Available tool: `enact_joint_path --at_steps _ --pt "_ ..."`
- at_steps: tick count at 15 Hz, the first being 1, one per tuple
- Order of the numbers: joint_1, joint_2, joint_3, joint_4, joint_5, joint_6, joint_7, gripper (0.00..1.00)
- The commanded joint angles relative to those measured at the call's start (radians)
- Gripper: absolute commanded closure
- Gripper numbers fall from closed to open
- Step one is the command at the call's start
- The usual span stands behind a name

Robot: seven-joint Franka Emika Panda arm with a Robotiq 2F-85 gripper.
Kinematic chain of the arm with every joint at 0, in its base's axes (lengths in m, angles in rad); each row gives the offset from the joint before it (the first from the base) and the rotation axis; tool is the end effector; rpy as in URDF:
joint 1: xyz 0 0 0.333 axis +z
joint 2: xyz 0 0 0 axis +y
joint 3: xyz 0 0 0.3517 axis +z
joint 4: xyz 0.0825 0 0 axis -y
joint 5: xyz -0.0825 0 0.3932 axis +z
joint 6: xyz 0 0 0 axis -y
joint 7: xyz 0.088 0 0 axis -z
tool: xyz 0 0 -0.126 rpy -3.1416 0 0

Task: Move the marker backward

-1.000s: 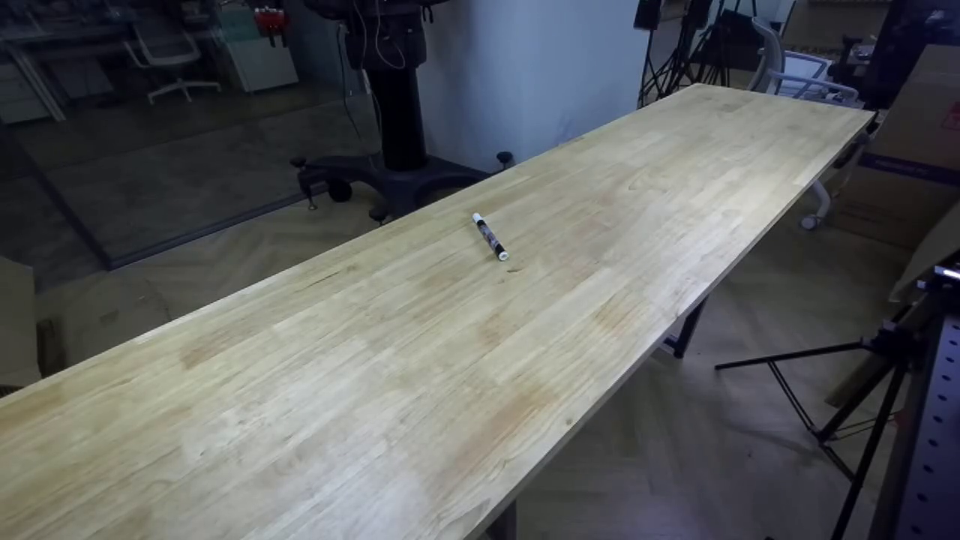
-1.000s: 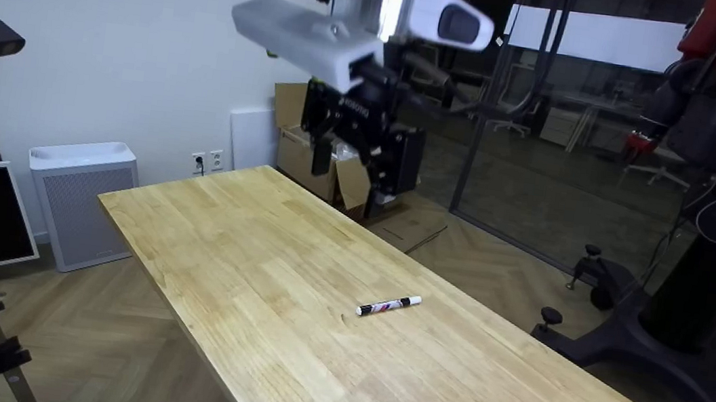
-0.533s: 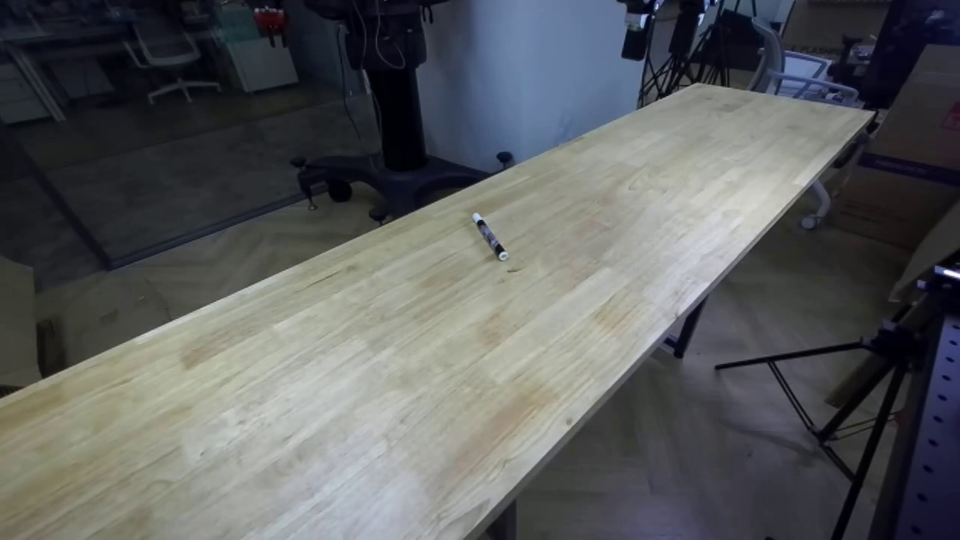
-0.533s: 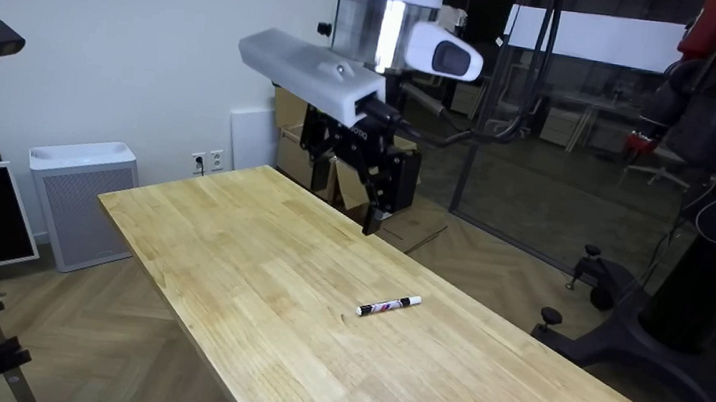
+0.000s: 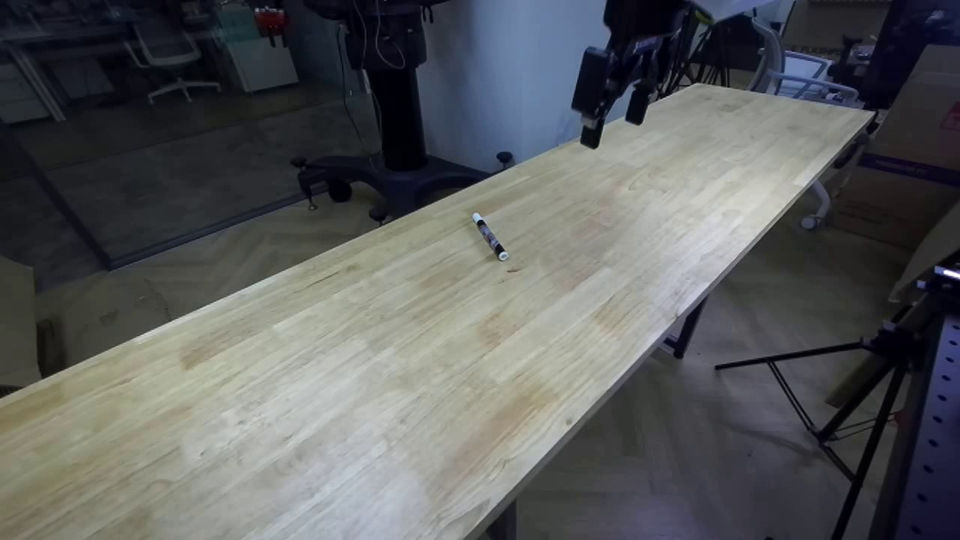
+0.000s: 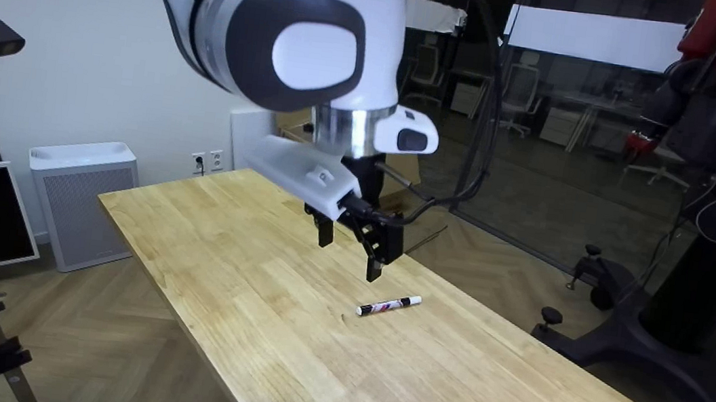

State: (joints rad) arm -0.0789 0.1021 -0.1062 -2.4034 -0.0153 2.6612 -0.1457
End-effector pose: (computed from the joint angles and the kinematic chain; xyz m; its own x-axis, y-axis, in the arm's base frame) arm 0.5154 -0.0963 0.2966 0.9883 -0.0215 0.1509 -0.0282 -0.9987 0.0423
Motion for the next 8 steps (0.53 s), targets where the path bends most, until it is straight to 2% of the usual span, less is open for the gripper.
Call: enact_joint_path --at_steps 1,2,4,5,8 --pt "0.034 0.153 0.004 0.051 -0.098 0.093 0.153 0.0" --pt "0.048 0.192 -0.003 0.073 -0.118 0.101 0.182 0.0" --pt "0.079 0.264 -0.023 0.14 -0.157 0.045 0.219 0.0" --pt "0.045 0.195 0.004 0.057 -0.113 0.084 0.15 0.0" --pt "0.064 0.265 -0.006 0.117 -0.126 0.069 0.171 0.0"
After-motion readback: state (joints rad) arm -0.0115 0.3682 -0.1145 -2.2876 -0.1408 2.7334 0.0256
